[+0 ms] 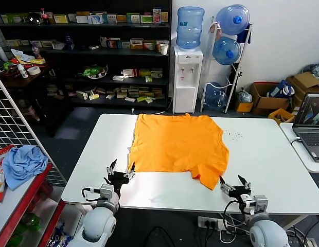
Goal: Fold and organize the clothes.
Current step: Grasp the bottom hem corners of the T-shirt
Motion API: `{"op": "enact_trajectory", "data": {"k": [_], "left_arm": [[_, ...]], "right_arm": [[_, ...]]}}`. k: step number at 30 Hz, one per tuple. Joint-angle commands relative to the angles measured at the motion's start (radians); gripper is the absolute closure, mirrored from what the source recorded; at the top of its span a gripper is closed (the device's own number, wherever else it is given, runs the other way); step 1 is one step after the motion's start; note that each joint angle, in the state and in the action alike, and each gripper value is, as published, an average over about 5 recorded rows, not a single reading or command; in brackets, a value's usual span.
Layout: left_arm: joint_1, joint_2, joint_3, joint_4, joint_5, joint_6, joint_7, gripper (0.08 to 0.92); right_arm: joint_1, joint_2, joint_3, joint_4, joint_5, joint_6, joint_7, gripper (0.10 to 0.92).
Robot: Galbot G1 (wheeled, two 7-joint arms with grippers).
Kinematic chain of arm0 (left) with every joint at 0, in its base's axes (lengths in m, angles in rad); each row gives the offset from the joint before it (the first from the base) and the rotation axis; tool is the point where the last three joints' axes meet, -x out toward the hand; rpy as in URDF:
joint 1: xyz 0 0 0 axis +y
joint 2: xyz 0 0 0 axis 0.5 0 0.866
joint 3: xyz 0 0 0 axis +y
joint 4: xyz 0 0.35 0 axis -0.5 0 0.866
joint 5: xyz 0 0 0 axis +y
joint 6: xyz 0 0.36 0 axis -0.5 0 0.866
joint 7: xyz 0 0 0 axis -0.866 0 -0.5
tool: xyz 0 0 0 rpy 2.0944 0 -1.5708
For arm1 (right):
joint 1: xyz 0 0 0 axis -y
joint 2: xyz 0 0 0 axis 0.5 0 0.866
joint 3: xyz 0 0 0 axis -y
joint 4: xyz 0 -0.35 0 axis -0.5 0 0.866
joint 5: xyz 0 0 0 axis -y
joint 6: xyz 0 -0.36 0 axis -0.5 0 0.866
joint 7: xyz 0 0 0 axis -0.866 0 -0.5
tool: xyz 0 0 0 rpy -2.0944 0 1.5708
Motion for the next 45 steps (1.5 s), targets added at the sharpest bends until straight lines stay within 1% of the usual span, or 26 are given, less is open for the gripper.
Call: {"op": "enact_trajectory", "data": {"k": [1,13,16,18,23,29,35,39,42,45], "left_arm": [[-0.041,0.01,0.035,0.026,-0.069,0.108,-0.01,0.177],[-0.061,-0.004,0.043,0.073,-0.092,0.152,-0.01,0.186],[-0.064,-0.005,0.043,0.086,-0.09,0.157,-0.009,0.242],[-0.065,-0.005,0.042,0.093,-0.087,0.158,-0.008,0.298],[-0.056,-0.004,0.043,0.092,-0.072,0.16,-0.01,0.419],[-0.032,-0.006,0.042,0.089,-0.058,0.164,-0.005,0.59],[-0.023,-0.006,0.038,0.081,-0.056,0.155,-0.004,0.764],[-0.002,0.009,0.038,0.046,-0.057,0.149,-0.008,0.871],[0.026,0.027,0.037,0.0,-0.058,0.147,-0.013,0.899],[0.06,0.049,0.036,-0.052,-0.056,0.142,-0.016,0.9]], "right_arm": [[0.077,0.012,-0.047,-0.043,0.013,-0.041,0.011,0.203],[0.102,0.028,-0.062,-0.068,0.006,-0.06,0.025,0.203],[0.099,0.027,-0.06,-0.069,0.006,-0.062,0.026,0.207],[0.096,0.027,-0.059,-0.066,0.006,-0.061,0.026,0.233],[0.089,0.026,-0.056,-0.058,0.007,-0.068,0.033,0.372],[0.082,0.029,-0.056,-0.05,0.005,-0.09,0.054,0.545],[0.049,0.023,-0.058,0.005,-0.008,-0.128,0.07,0.719],[0.012,0.014,-0.056,0.05,-0.02,-0.144,0.077,0.831],[-0.032,-0.001,-0.049,0.106,-0.02,-0.156,0.085,0.891],[-0.089,-0.027,-0.036,0.179,-0.011,-0.169,0.096,0.901]]}}
